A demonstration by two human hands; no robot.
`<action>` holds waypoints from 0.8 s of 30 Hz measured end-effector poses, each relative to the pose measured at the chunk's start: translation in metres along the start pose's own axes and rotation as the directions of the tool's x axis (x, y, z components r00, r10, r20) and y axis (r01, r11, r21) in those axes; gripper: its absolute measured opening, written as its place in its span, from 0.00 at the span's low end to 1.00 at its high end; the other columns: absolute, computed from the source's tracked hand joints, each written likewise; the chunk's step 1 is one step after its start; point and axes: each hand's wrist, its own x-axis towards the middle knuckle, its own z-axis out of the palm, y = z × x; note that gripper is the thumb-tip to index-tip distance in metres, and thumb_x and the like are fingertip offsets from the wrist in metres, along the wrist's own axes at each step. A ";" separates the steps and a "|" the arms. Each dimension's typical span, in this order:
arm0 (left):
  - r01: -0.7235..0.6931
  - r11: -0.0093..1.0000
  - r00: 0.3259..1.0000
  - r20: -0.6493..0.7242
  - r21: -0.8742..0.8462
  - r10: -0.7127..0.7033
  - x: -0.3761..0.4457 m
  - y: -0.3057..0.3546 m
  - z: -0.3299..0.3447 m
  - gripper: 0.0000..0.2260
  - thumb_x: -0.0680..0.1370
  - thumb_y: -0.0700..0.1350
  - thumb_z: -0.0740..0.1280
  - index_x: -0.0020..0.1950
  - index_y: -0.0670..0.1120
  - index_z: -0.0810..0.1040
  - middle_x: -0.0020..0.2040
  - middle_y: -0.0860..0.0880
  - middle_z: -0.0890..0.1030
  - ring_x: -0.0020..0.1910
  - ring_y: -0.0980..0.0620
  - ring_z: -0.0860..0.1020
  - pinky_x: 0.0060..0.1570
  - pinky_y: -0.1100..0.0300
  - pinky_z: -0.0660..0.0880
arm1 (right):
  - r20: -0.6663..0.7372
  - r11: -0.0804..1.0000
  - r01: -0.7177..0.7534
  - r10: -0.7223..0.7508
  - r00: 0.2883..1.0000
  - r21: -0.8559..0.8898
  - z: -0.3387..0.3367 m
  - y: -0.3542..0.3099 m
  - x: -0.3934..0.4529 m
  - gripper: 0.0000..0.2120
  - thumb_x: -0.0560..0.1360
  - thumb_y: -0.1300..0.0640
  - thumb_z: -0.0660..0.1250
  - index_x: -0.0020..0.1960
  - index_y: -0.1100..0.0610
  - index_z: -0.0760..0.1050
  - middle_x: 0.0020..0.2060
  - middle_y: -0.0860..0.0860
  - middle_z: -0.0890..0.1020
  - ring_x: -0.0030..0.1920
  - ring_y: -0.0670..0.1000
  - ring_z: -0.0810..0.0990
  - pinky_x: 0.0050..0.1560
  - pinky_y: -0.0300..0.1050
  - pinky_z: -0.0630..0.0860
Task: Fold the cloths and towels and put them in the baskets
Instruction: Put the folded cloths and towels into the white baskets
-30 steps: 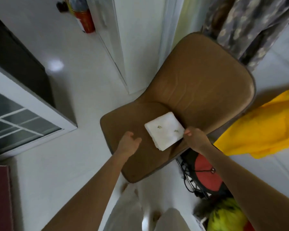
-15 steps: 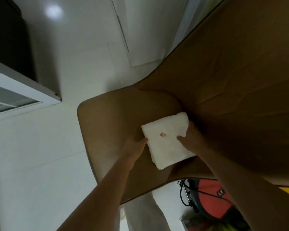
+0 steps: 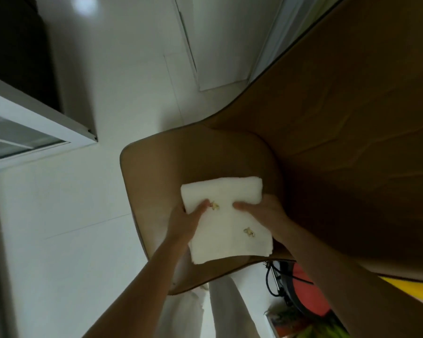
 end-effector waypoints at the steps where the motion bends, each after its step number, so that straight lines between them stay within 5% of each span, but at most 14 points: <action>1: -0.034 0.999 0.999 0.028 0.026 0.034 -0.007 0.008 -0.010 0.16 0.73 0.52 0.72 0.57 0.46 0.77 0.48 0.47 0.84 0.44 0.49 0.83 0.37 0.59 0.79 | 0.011 0.998 0.024 -0.025 1.000 0.056 0.003 -0.002 -0.017 0.15 0.67 0.53 0.77 0.48 0.58 0.77 0.43 0.55 0.83 0.41 0.53 0.82 0.38 0.47 0.79; 4: -0.099 0.991 0.988 0.123 0.093 0.088 -0.037 0.041 -0.029 0.13 0.75 0.53 0.69 0.56 0.49 0.77 0.48 0.49 0.83 0.44 0.51 0.82 0.36 0.61 0.77 | 0.002 0.970 0.116 -0.119 0.993 0.213 0.010 -0.008 -0.071 0.14 0.69 0.53 0.75 0.50 0.57 0.78 0.44 0.55 0.84 0.41 0.53 0.84 0.38 0.46 0.80; 9: -0.287 0.933 0.923 0.324 0.219 0.208 -0.103 0.087 -0.037 0.11 0.76 0.55 0.68 0.52 0.49 0.79 0.46 0.50 0.84 0.40 0.57 0.81 0.35 0.65 0.75 | -0.216 0.871 0.267 -0.192 0.957 0.411 0.004 -0.007 -0.165 0.21 0.68 0.51 0.76 0.58 0.51 0.75 0.46 0.52 0.84 0.43 0.53 0.84 0.37 0.46 0.81; 14: -0.365 0.863 0.839 0.526 0.350 0.141 -0.186 0.095 -0.027 0.16 0.75 0.57 0.69 0.54 0.47 0.80 0.46 0.50 0.84 0.43 0.54 0.82 0.37 0.62 0.76 | -0.348 0.698 0.314 -0.098 0.932 0.644 0.002 0.041 -0.269 0.19 0.68 0.49 0.75 0.57 0.52 0.77 0.46 0.54 0.85 0.45 0.56 0.85 0.42 0.52 0.82; 17: -0.423 0.811 0.775 0.625 0.405 0.092 -0.238 0.087 -0.014 0.13 0.75 0.56 0.69 0.51 0.48 0.80 0.44 0.50 0.84 0.42 0.52 0.83 0.37 0.60 0.77 | -0.311 0.567 0.293 -0.066 0.948 0.770 0.001 0.083 -0.328 0.23 0.66 0.50 0.76 0.60 0.54 0.77 0.49 0.55 0.85 0.48 0.58 0.84 0.45 0.54 0.80; 24: -0.610 0.675 0.573 0.819 0.415 0.014 -0.367 0.028 0.051 0.11 0.76 0.49 0.70 0.53 0.43 0.80 0.47 0.45 0.84 0.39 0.53 0.83 0.38 0.62 0.80 | -0.409 0.318 0.417 -0.097 0.908 0.851 0.002 0.199 -0.461 0.21 0.71 0.59 0.72 0.64 0.58 0.75 0.57 0.58 0.81 0.58 0.60 0.80 0.60 0.62 0.74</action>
